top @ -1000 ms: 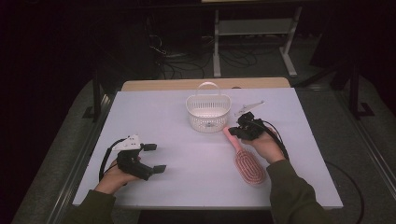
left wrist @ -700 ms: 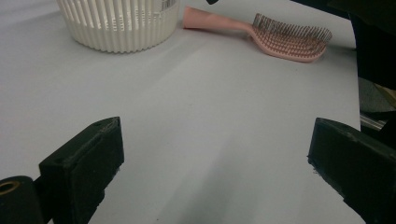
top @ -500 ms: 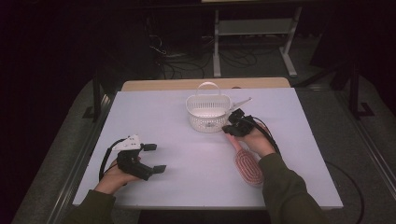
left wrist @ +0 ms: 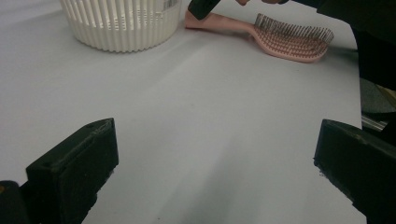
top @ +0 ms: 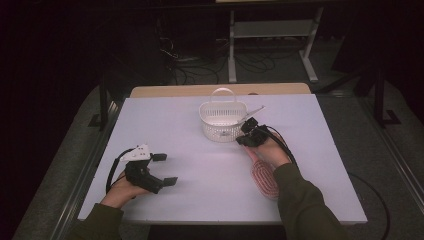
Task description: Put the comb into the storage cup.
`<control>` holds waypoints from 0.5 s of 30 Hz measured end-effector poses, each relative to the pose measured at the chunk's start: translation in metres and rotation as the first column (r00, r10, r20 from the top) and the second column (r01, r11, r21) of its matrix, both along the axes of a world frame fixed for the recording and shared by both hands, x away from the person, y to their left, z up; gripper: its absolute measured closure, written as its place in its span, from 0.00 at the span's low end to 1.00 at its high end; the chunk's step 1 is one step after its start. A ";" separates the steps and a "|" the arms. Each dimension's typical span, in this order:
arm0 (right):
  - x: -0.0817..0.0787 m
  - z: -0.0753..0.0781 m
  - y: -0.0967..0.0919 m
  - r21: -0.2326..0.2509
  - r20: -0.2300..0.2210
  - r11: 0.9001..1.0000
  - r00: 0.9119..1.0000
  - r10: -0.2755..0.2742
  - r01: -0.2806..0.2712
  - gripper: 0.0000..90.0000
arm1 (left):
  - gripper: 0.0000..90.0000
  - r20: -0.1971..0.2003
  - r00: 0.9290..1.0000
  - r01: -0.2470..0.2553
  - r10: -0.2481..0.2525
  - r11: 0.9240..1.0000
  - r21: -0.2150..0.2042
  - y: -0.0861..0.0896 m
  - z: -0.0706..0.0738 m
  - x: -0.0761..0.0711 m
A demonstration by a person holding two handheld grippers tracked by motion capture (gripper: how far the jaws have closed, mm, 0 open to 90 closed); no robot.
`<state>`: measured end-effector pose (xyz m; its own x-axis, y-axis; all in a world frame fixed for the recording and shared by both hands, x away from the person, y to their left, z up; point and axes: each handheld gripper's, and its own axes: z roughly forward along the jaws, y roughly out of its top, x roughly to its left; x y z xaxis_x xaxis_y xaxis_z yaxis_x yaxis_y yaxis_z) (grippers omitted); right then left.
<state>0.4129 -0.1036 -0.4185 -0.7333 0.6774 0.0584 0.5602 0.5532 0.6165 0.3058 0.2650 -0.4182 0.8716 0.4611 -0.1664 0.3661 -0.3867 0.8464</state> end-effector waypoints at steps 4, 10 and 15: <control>0.001 -0.003 0.002 -0.006 -0.006 1.000 1.000 0.003 -0.003 0.99 | 0.00 0.002 1.000 0.007 -0.007 1.000 0.010 -0.001 -0.001 0.000; 0.004 -0.006 0.003 -0.002 -0.013 1.000 1.000 -0.003 0.003 0.99 | 0.00 0.001 1.000 0.010 -0.010 1.000 0.012 -0.001 -0.001 0.000; 0.006 -0.007 0.002 -0.023 -0.007 1.000 1.000 -0.012 0.012 0.99 | 0.00 0.001 1.000 0.011 -0.011 1.000 0.011 -0.002 -0.001 -0.001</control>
<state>0.4189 -0.1018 -0.4256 -0.7250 0.6871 0.0477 0.5709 0.5607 0.5998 0.3053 0.2634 -0.4192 0.8770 0.4529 -0.1608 0.3609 -0.3998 0.8426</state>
